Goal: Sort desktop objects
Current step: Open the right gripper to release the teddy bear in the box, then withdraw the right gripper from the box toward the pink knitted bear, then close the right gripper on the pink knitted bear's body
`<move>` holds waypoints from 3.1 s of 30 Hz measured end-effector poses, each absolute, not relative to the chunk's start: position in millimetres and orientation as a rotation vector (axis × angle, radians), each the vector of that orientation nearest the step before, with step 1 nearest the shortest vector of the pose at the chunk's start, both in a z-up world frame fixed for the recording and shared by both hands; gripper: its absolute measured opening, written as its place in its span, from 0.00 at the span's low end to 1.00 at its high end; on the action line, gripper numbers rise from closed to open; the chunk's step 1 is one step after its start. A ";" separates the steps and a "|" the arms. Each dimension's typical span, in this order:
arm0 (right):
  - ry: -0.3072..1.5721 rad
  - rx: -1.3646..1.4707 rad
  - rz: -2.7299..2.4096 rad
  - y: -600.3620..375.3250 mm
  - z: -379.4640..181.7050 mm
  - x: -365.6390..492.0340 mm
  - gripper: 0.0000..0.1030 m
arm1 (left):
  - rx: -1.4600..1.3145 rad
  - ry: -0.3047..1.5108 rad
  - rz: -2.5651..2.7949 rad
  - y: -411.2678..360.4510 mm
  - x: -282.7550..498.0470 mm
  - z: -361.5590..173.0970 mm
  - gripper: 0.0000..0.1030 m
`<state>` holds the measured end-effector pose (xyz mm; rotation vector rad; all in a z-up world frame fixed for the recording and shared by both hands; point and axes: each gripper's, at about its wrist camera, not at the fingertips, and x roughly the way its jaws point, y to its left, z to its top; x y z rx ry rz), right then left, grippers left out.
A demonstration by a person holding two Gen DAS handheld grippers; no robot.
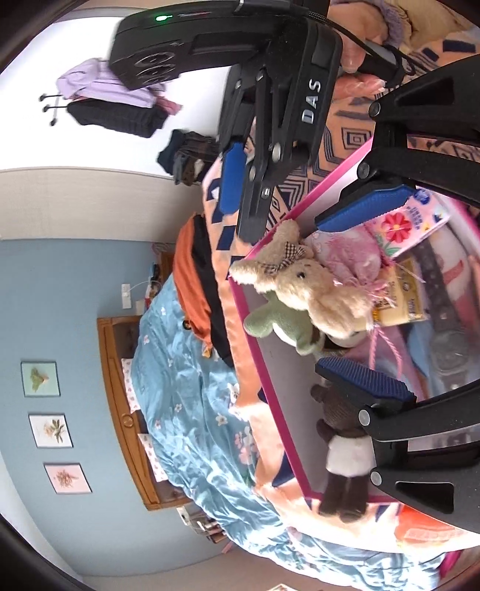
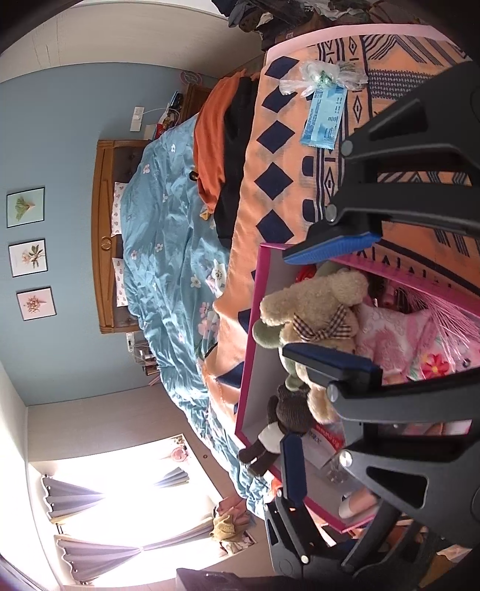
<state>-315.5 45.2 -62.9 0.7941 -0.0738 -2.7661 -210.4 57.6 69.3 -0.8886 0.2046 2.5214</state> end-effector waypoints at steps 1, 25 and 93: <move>-0.077 0.785 -2.762 45.0 -61.0 -310.9 0.46 | -0.876 0.193 2.529 52.8 -205.4 71.7 0.72; -0.082 0.729 -2.522 5.6 -65.6 -163.9 0.55 | -0.924 -0.040 2.660 -76.6 -48.5 42.4 0.79; 0.072 1.047 -2.046 -214.3 -150.6 -174.2 0.57 | -0.946 -0.248 2.672 -168.5 19.7 -18.9 0.54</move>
